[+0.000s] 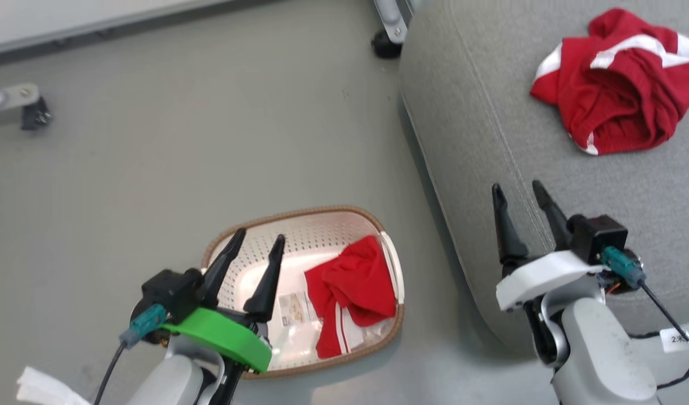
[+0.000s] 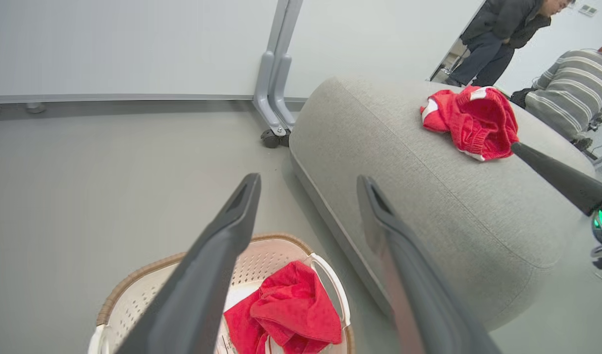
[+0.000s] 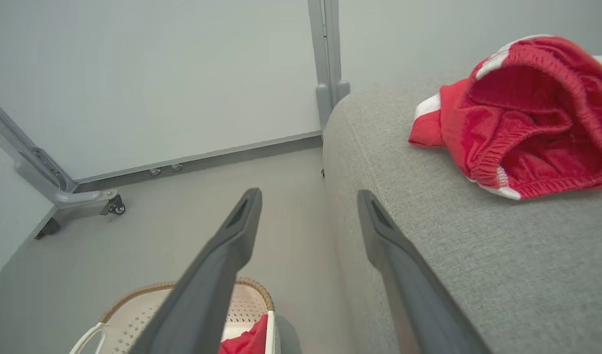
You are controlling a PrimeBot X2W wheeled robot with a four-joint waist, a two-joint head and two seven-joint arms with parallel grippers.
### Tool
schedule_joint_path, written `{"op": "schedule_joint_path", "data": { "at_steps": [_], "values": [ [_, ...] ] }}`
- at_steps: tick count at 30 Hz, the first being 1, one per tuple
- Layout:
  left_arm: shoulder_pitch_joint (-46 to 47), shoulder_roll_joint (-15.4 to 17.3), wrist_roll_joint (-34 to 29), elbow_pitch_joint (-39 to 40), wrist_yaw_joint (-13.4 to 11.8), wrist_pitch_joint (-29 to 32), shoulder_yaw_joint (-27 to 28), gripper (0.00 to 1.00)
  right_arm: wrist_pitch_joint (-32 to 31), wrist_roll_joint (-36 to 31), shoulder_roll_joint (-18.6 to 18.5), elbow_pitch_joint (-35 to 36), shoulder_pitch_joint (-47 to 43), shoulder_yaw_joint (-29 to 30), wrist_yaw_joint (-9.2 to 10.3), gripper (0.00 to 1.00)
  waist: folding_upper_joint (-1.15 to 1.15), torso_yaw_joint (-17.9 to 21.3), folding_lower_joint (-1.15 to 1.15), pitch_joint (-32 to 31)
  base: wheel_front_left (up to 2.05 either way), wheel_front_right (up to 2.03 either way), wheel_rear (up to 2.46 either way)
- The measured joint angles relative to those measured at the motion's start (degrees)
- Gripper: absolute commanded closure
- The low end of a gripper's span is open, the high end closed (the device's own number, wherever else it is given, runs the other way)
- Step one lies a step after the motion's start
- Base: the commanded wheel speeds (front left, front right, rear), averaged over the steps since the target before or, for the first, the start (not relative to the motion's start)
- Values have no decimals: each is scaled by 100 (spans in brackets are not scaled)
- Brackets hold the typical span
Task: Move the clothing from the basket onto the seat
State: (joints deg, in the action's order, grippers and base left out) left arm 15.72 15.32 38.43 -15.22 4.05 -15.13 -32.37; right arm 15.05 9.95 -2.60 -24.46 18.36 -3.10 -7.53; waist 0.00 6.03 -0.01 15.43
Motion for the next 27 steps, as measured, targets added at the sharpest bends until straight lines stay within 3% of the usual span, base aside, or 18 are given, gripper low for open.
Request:
{"op": "schedule_joint_path", "data": {
  "at_steps": [7, 15, 22, 27],
  "values": [
    [-854, -543, -722, -218, -97, 0, 1135, 0, 0, 359, -13, 112, -596, -524, -1, 0, 0, -336, 0, -736, 0, 0, 0],
    [-1829, -904, -1720, 419, 10, 0, 2444, 0, 1, 154, -13, 708, -1326, -576, -1, 0, 0, -717, 0, -1474, 0, 0, 0],
    [-2486, -1129, -2384, 1090, 211, 0, 3122, 0, 1, -145, -20, 1497, -1970, -552, -1, 0, 0, -924, 0, -1882, 0, 0, 0],
    [-2842, -1221, -2573, 1368, 302, 0, 3184, 0, 1, -255, -19, 1851, -2418, -453, -1, 0, 0, -901, 0, -2037, 0, 0, 0]
  ]
}}
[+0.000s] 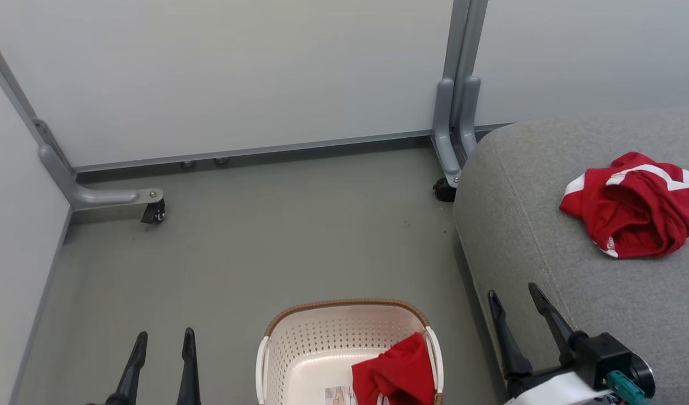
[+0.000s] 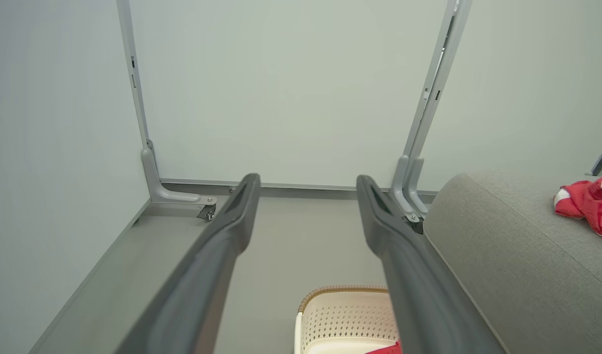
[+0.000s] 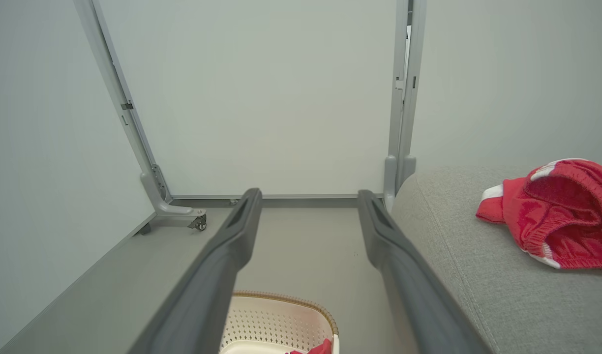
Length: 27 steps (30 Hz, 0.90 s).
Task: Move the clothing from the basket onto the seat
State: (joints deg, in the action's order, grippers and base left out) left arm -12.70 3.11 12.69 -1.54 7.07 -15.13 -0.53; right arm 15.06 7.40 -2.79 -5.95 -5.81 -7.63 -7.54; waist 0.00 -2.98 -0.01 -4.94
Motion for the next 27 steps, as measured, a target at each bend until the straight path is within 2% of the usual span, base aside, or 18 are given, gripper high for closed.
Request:
{"op": "schedule_joint_path", "data": {
  "at_steps": [8, 27],
  "values": [
    [-323, -18, -172, 145, 23, 0, -190, 0, 0, 108, -2, 248, -545, 138, 0, 0, 0, 114, 0, -154, 0, 0, 0],
    [-311, -20, -114, 31, 24, 0, -238, 0, 0, 80, -1, 282, -532, 193, 0, 0, 0, 216, 0, -68, 0, 0, 0]
  ]
}}
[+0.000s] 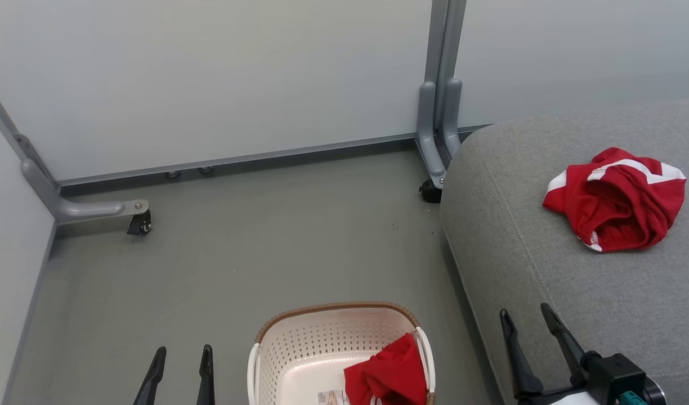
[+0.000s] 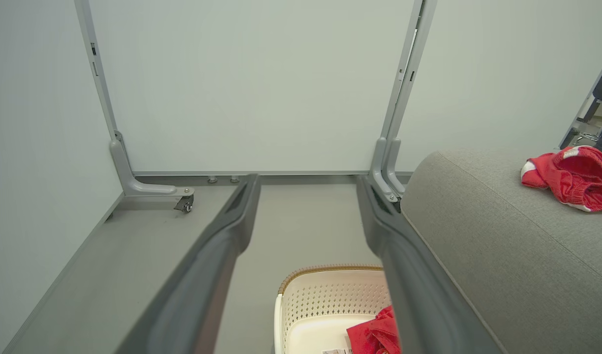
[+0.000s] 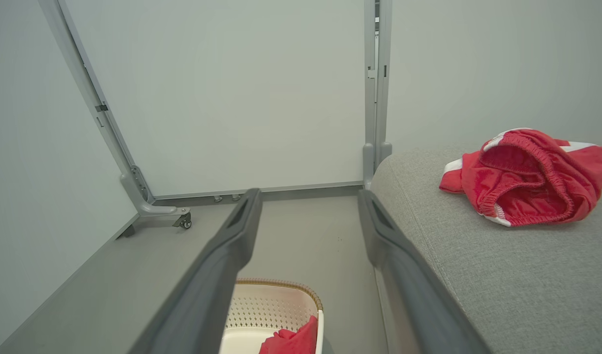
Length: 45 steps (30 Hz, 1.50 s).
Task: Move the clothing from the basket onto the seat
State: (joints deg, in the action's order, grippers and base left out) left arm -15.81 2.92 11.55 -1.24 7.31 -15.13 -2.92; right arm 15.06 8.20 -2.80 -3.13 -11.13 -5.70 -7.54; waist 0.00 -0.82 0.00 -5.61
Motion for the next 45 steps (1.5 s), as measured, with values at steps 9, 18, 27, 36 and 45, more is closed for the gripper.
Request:
{"op": "schedule_joint_path", "data": {
  "at_steps": [9, 18, 27, 36, 45],
  "values": [
    [5, 0, -5, -48, 1, 0, -10, 0, 0, 0, 0, 5, 1, 0, 0, 0, 0, 9, 0, 1, 0, 0, 0],
    [14, 0, -13, -71, 1, 0, -103, 0, 0, 1, 0, 14, 1, -16, 0, 0, 0, 7, 0, 8, 0, 0, 0],
    [128, -1, -8, -94, 1, 0, -208, 0, 0, 14, -1, 66, 42, 5, 0, 0, 0, 39, 0, 121, 0, 0, 0],
    [497, 75, 85, -293, 1, 0, -506, 0, 0, 12, -1, 248, 213, 133, 0, 0, 0, 150, 0, 457, 0, 0, 0],
    [1707, 739, 559, -608, 7, -1, -1496, 0, 0, -122, -2, 755, 822, 460, 0, 0, 0, 301, 0, 1282, 0, 0, 0]
  ]
}}
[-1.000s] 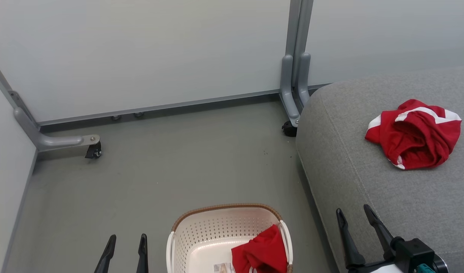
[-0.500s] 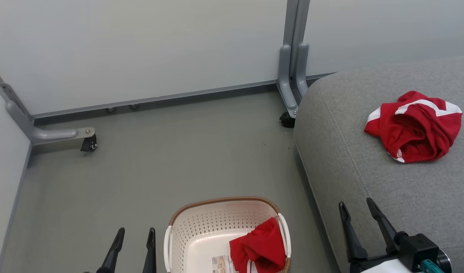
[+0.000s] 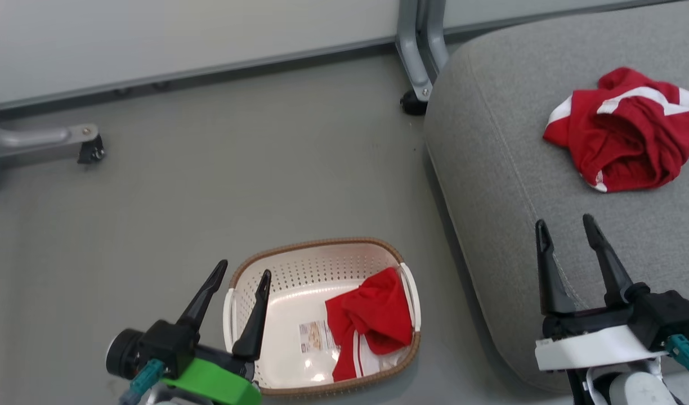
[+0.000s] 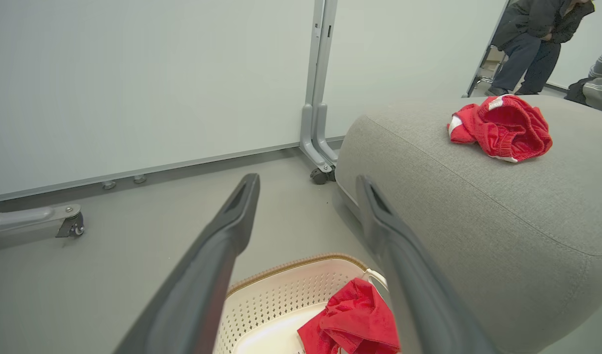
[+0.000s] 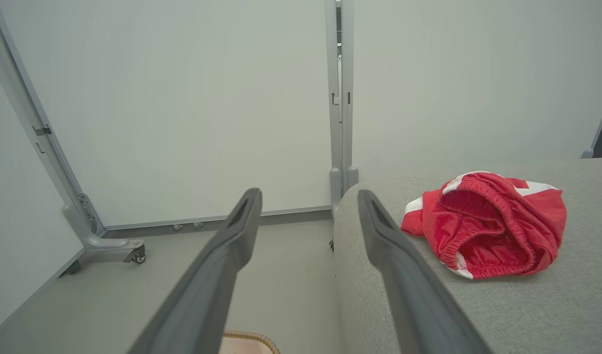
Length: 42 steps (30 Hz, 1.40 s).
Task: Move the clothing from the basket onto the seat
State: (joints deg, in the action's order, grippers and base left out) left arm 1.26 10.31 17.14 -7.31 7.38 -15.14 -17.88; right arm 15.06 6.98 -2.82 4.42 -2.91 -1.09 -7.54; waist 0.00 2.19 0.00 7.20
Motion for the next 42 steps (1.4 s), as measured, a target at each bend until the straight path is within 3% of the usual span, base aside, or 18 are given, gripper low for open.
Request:
{"op": "schedule_joint_path", "data": {
  "at_steps": [14, 23, 33, 42],
  "values": [
    [2206, 1378, 1044, -713, 2, 1, -2514, 0, 0, 248, -4, 883, 844, 434, 0, 0, 0, 343, 1, 1849, 0, 0, 0],
    [3708, 1798, 1332, -999, 2, 1, -4062, 0, 0, 452, -5, 1256, 1275, 859, 0, 0, 0, 497, 1, 3076, 0, 0, 0],
    [4846, 1896, 1236, -1386, 2, 1, -5309, 0, 0, 650, -4, 1625, 1499, 582, 0, 0, 0, 704, 1, 4150, 0, 0, 0],
    [5298, 1830, 921, -1640, 2, 1, -5535, 0, 0, 706, -7, 1917, 1486, 466, 0, 0, 0, 930, 1, 4755, 0, 0, 0]
  ]
}}
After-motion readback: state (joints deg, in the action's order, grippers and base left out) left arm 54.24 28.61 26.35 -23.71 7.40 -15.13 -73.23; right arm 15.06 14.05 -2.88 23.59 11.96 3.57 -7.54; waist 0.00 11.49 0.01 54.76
